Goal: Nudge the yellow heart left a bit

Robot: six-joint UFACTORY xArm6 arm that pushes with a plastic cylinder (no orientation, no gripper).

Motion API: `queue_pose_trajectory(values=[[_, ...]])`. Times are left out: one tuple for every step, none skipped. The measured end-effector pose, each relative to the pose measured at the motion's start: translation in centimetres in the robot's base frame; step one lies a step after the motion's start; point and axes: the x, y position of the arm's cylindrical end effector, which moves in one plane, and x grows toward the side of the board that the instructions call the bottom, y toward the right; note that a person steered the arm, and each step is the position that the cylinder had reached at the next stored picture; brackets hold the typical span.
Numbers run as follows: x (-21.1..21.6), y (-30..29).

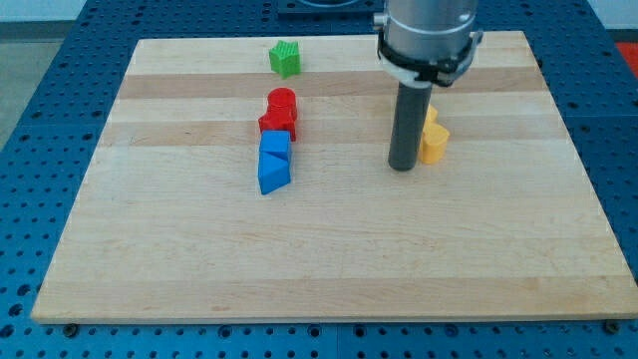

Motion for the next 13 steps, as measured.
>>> queue_pose_trajectory(values=[[1.9,0.2],[2.3,0.5],[2.3,0.5],[2.3,1.2],[2.1,4.0],[-0.4,6.4],[-2.8,6.9],[-3.1,6.9],[-3.1,6.8],[-3.1,6.8],[-3.1,6.7],[-3.1,6.6],[-3.1,6.6]])
